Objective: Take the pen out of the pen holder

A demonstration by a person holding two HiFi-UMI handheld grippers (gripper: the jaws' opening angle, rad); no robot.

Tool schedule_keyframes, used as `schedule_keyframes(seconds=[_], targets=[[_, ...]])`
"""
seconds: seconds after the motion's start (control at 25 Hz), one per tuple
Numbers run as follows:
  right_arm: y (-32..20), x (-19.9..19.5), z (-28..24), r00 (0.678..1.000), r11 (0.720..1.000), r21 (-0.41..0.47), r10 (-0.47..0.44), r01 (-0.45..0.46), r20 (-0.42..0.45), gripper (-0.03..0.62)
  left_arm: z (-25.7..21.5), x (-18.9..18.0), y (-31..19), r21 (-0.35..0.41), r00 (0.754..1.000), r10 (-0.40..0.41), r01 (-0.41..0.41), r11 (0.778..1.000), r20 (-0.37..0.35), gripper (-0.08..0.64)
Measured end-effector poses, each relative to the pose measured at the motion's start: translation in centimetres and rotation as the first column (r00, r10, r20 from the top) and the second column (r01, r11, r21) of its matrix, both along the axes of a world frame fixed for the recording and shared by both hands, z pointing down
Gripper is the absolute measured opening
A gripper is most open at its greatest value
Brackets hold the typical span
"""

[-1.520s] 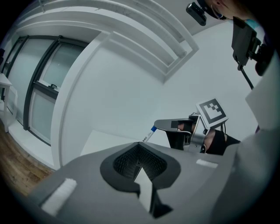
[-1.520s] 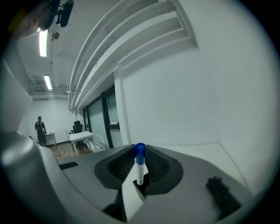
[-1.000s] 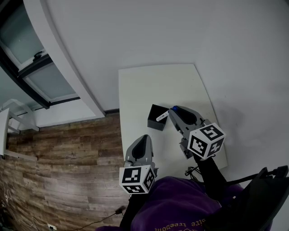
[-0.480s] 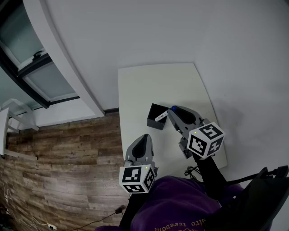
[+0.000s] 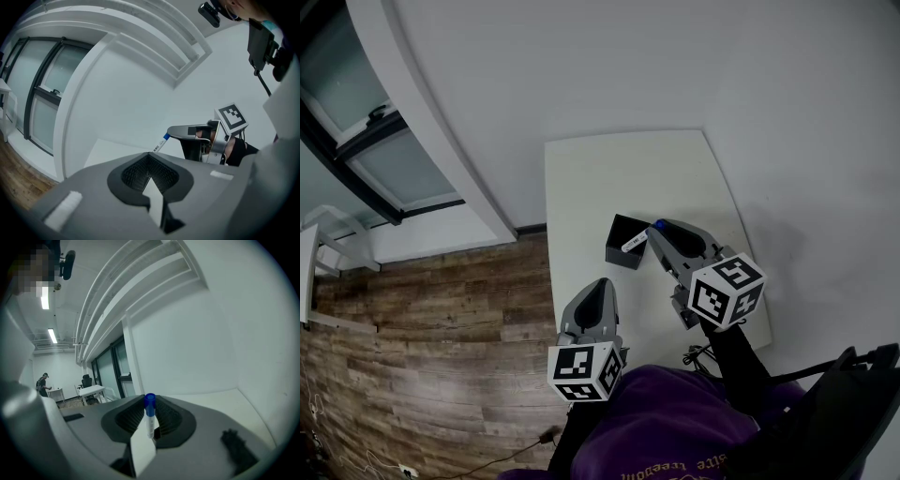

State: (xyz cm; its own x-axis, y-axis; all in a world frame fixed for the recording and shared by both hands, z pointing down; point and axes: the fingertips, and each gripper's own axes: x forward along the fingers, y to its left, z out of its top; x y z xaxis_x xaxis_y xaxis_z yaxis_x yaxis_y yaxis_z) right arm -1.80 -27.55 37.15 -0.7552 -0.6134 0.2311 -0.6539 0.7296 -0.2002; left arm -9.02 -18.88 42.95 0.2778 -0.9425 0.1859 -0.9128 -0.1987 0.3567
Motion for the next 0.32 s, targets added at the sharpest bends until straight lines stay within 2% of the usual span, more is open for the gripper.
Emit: schedule_keyframes(seconds=[0.32], targets=[[-0.06, -0.09, 0.0, 1.0, 1.0, -0.002, 0.0, 0.0, -0.001, 0.078, 0.01, -0.09, -0.03, -0.001, 1.0, -0.001, 0.001, 1.0, -0.003, 0.006]])
